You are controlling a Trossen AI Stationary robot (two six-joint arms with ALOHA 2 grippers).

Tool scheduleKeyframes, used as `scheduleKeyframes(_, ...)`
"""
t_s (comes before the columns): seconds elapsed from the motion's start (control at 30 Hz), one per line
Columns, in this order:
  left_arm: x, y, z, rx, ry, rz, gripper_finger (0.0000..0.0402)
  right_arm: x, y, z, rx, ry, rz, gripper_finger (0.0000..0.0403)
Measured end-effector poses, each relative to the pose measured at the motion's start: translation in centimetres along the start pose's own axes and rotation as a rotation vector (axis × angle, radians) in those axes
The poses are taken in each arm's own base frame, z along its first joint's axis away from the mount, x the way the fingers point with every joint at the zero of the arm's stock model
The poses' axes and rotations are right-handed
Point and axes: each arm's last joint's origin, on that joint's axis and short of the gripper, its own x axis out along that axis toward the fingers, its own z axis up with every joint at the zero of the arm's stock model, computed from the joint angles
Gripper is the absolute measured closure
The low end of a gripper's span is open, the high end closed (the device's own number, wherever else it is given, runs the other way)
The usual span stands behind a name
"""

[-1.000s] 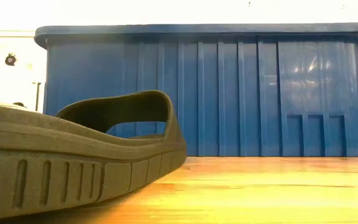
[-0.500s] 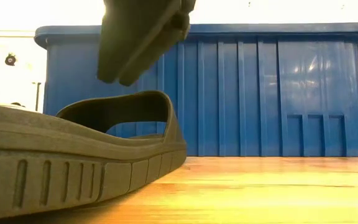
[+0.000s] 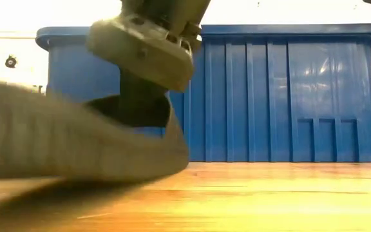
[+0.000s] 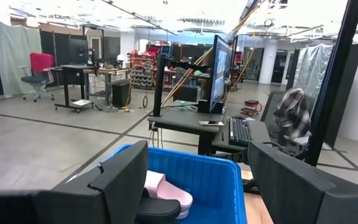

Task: Pick and place slides into bin
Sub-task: Put the black slide into the blue bin

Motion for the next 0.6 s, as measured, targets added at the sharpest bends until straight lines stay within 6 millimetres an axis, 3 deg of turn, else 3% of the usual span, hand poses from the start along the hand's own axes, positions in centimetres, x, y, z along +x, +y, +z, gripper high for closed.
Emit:
scheduleKeyframes(0.13,-0.3,0.0,0.0,0.000,-0.007,-0.001,0.0139,0.1,-0.2,0.1,-0.047,0.013,0.051,0.0221)
scheduleKeyframes(0.3,-0.7,0.1,0.1,-0.001,-0.015,-0.001,0.0139,0.8,-0.2,-0.2,0.026,0.060,0.124,0.0250)
scheduleKeyframes(0.5,-1.1,0.2,0.0,-0.001,-0.016,0.002,0.0139,0.3,-0.5,-0.2,0.121,0.087,0.165,0.0363)
scheduleKeyframes(0.6,-1.3,0.2,0.0,-0.001,-0.013,0.002,0.0139,-0.3,-1.1,-0.2,0.144,0.106,0.191,0.0384)
